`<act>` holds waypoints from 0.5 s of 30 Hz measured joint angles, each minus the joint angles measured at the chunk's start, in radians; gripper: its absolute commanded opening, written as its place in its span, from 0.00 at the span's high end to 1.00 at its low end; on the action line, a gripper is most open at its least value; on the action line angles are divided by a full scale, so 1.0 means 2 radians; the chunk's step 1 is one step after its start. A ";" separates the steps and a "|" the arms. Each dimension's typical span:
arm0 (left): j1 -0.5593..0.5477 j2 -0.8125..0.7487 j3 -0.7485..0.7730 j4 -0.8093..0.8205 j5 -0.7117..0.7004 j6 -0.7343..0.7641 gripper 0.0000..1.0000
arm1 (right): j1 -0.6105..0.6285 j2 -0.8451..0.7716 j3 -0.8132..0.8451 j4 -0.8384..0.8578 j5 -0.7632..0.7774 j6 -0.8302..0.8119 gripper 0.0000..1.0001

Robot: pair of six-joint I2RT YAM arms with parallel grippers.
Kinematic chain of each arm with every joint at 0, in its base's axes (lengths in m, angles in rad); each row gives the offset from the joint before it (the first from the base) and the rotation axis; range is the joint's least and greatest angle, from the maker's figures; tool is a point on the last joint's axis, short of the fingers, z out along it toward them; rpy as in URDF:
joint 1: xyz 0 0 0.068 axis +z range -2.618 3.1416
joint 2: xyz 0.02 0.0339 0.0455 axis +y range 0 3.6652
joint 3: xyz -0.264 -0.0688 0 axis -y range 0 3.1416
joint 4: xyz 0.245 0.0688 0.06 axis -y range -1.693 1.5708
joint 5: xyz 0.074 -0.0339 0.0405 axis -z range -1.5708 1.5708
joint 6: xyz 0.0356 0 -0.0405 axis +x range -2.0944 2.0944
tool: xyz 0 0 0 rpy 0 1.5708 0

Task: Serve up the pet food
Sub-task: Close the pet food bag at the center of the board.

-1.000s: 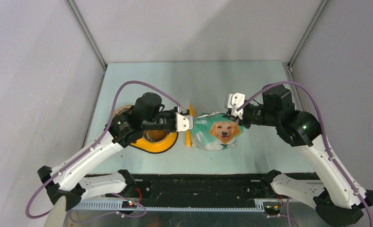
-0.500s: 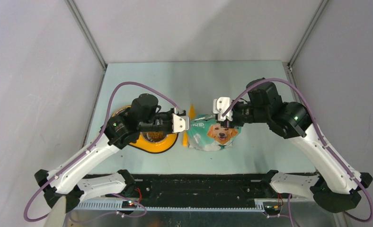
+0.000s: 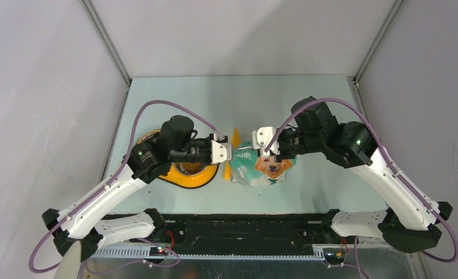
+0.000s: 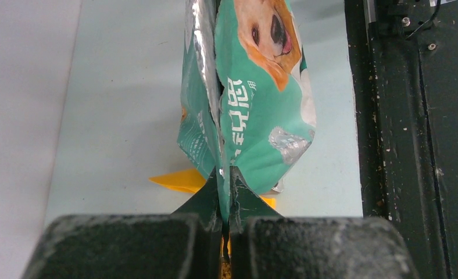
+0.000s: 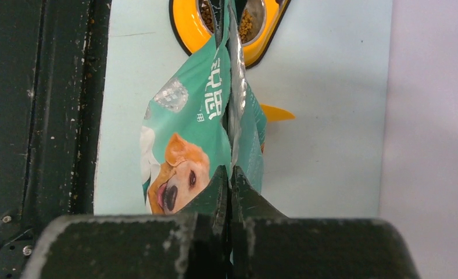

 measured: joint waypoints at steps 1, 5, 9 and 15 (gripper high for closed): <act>0.000 0.000 0.000 -0.001 0.000 0.000 1.00 | 0.001 0.002 0.003 -0.002 0.003 0.004 1.00; 0.000 -0.001 0.000 -0.002 0.000 0.000 1.00 | 0.009 0.003 0.004 -0.002 0.014 0.019 0.69; 0.000 -0.001 0.000 -0.002 0.001 0.000 1.00 | 0.026 0.002 0.003 0.011 0.027 0.031 0.55; 0.000 -0.001 0.000 -0.001 0.004 -0.004 1.00 | 0.054 0.010 -0.003 0.048 0.025 0.045 0.64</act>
